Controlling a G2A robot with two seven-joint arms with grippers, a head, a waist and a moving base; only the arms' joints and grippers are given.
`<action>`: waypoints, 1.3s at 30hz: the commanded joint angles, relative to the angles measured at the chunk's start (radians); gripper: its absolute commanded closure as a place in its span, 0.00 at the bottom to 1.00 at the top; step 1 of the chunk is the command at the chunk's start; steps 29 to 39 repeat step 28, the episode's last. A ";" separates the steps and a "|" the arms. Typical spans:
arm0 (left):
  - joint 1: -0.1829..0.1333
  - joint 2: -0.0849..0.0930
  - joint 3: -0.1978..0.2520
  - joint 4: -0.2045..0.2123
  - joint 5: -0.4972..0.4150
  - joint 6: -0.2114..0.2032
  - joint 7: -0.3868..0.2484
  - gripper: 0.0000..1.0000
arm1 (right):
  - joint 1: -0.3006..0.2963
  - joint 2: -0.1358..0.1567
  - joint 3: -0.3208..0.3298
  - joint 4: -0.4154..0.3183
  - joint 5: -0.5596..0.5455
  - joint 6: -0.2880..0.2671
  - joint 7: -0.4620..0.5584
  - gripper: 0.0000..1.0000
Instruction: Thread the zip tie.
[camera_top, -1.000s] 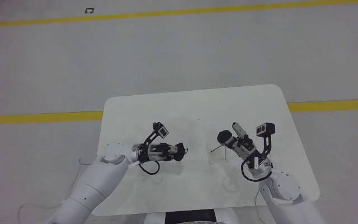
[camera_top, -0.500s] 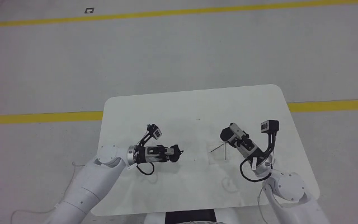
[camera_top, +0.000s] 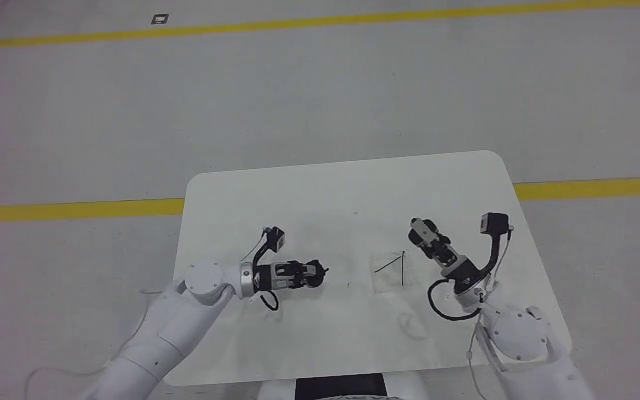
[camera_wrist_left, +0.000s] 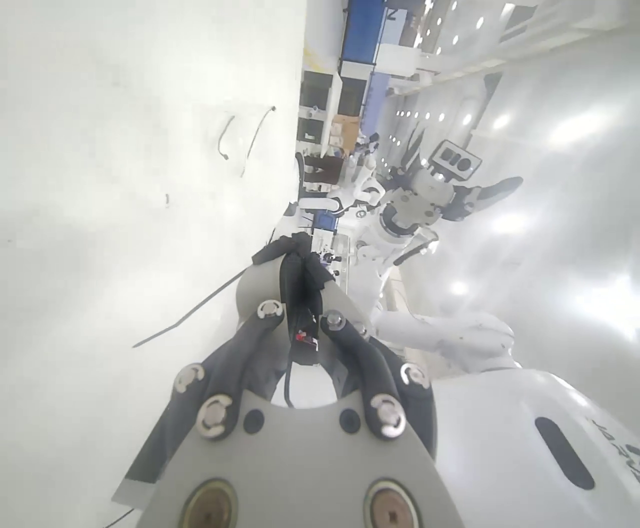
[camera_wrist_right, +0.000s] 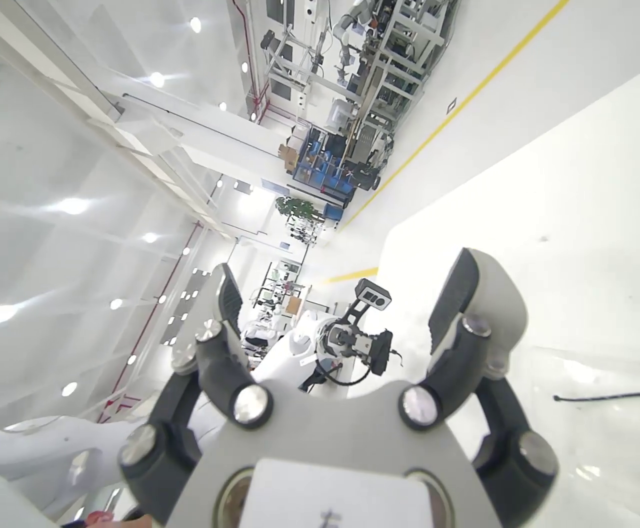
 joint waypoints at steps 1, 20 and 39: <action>-0.008 -0.004 0.011 0.011 0.001 0.001 0.007 1.00 | -0.004 0.000 0.004 -0.001 -0.021 0.001 -0.009 0.00; -0.028 -0.013 0.031 0.034 -0.010 0.004 0.022 1.00 | -0.009 0.001 0.005 0.000 -0.038 -0.002 -0.010 0.00; -0.028 -0.013 0.031 0.034 -0.010 0.004 0.022 1.00 | -0.009 0.001 0.005 0.000 -0.038 -0.002 -0.010 0.00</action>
